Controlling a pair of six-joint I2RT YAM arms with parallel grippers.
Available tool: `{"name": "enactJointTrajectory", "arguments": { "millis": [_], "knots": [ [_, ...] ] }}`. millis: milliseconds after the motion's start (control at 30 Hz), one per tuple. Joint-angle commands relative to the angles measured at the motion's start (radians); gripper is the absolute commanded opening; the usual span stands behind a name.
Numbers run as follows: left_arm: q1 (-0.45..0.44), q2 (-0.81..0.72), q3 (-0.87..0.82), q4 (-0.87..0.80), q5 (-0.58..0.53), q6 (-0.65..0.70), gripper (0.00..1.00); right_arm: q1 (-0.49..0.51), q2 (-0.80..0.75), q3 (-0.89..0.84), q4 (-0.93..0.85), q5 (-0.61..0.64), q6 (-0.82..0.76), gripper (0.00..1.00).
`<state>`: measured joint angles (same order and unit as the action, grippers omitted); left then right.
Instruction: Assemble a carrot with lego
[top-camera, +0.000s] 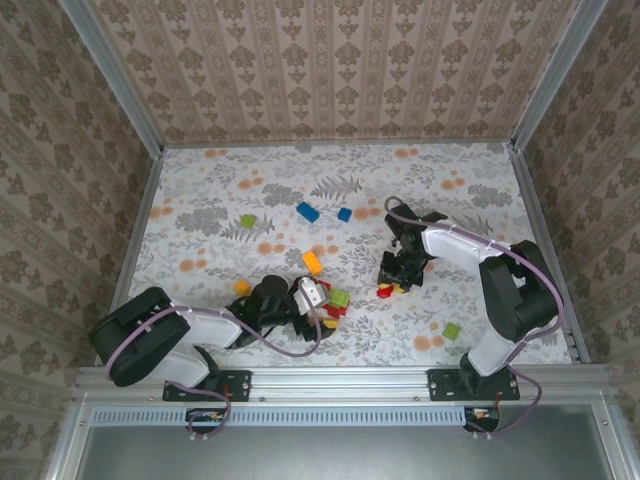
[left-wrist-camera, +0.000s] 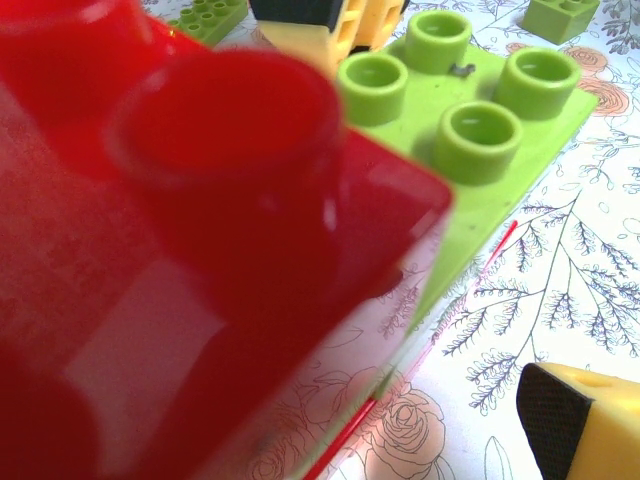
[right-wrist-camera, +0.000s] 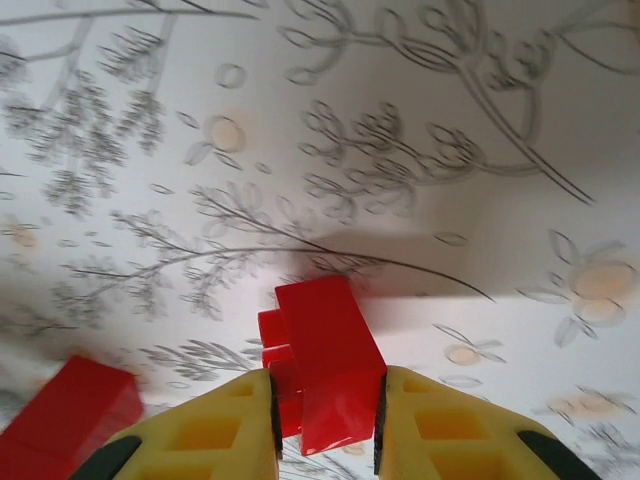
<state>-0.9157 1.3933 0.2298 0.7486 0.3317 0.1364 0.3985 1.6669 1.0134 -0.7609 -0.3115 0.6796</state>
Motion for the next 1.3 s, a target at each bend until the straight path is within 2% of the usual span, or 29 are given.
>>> {"name": "enactJointTrajectory", "arguments": {
  "millis": [0,333,900,1267],
  "knots": [
    [-0.005,0.015,0.020,0.002,-0.006,0.023,0.98,-0.021,0.019,-0.062,0.101,-0.026,-0.061,0.27],
    [-0.004,0.027,0.028,-0.008,-0.010,0.022,0.98,-0.068,0.030,-0.118,0.091,0.023,-0.107,0.28],
    [-0.005,0.035,0.034,-0.012,-0.010,0.022,0.98,-0.107,0.017,-0.136,0.049,0.084,-0.146,0.38],
    [-0.004,0.035,0.034,-0.010,-0.010,0.024,0.98,-0.092,-0.048,-0.106,-0.014,0.129,-0.122,0.56]
  ]
}}
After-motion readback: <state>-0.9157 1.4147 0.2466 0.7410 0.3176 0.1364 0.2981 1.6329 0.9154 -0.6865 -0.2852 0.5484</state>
